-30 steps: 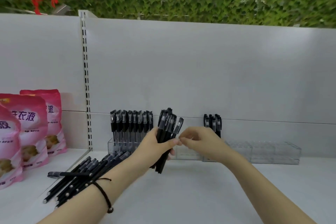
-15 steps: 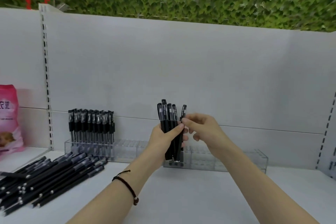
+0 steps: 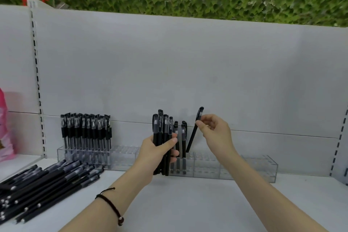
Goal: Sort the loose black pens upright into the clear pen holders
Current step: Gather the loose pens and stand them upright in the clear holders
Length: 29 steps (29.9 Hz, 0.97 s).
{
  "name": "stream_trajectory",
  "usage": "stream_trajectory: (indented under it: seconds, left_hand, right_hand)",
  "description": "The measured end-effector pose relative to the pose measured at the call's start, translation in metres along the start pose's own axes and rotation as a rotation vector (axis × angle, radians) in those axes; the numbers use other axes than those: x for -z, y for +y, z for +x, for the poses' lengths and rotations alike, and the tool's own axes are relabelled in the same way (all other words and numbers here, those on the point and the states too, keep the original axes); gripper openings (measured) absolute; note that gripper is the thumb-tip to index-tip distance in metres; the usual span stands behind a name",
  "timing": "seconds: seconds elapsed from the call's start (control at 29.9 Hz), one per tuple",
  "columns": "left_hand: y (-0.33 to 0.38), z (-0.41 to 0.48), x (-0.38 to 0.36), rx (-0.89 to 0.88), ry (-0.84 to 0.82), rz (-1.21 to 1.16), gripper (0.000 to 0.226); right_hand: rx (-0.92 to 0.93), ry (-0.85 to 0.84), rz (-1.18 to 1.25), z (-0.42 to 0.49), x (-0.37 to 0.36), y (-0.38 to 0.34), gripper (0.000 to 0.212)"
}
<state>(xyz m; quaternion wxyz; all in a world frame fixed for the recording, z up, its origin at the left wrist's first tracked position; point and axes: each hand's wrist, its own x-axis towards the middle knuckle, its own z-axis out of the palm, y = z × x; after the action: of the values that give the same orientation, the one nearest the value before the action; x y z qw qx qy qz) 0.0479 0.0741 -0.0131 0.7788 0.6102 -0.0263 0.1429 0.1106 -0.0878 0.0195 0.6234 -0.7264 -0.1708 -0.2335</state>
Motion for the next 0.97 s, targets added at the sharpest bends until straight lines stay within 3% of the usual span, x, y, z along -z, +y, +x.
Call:
stream_trajectory:
  seconds: [0.44, 0.57, 0.74, 0.9, 0.97]
  left_hand:
    - [0.0, -0.004, 0.002, 0.073, 0.074, -0.137, 0.018]
    - [0.0, -0.003, 0.002, 0.065, 0.057, -0.119, 0.019]
    - [-0.003, -0.004, 0.001, 0.049, -0.017, -0.12, 0.016]
    - [-0.004, -0.005, 0.0, 0.049, -0.058, -0.119, 0.017]
    - [-0.005, -0.007, -0.002, 0.045, -0.098, -0.103, 0.017]
  right_hand:
    - [0.033, 0.077, -0.144, 0.003, 0.01, 0.012, 0.006]
    - [0.012, -0.021, -0.209, 0.0, 0.004, 0.019, 0.007]
    - [0.033, -0.155, -0.473, -0.005, -0.01, 0.028, 0.008]
    - [0.033, 0.006, -0.378, -0.013, -0.002, 0.017, 0.015]
    - [0.045, -0.044, -0.253, -0.017, 0.001, 0.008, 0.018]
